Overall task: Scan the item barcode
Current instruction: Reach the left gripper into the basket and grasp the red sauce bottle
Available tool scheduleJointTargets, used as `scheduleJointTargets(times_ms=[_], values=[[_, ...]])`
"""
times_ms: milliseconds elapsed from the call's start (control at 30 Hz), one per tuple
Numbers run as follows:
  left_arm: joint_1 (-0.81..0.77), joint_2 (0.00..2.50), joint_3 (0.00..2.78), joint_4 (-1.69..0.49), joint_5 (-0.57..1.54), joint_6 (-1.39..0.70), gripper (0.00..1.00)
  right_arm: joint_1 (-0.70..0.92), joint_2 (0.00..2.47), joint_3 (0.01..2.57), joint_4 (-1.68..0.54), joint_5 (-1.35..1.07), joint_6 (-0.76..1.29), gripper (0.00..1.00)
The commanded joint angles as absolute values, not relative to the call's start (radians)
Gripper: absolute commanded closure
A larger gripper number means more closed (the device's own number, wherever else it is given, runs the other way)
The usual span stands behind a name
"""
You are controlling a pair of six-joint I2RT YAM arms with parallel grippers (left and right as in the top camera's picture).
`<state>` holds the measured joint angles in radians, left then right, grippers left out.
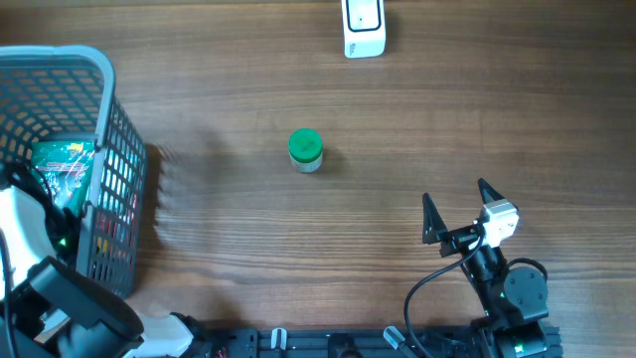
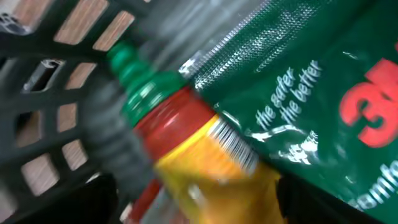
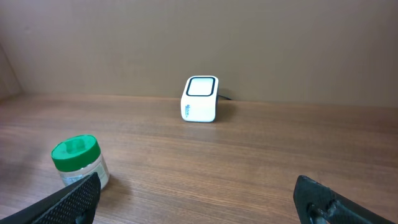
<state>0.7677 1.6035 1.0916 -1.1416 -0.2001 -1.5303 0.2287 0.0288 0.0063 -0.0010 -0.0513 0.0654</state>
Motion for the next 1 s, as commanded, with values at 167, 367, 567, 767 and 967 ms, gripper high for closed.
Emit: scheduleJointTargets(times_ms=[167,367,567,767,967], values=[[0.771,1.603,0.905,-0.961,-0.187,-1.557,0.32,0.232,0.025,0.005,0.001,-0.052,0.054,0.0],[0.77,1.603,0.821,-0.887,-0.154,-1.557,0.38,0.232,0.025,0.005,0.001,-0.052,0.054,0.0],[0.77,1.603,0.788,-0.901,-0.146,-1.548,0.66,0.232,0.025,0.005,0.001,-0.052,0.054,0.0],[0.77,1.579,0.868,-0.987,-0.147,-1.42,0.71,0.232,0.025,0.005,0.001,-0.052,0.054,0.0],[0.77,1.431,1.073,-1.188,-0.146,-1.417,0.71,0.232,0.025,0.005,0.001,-0.052,0.054,0.0]])
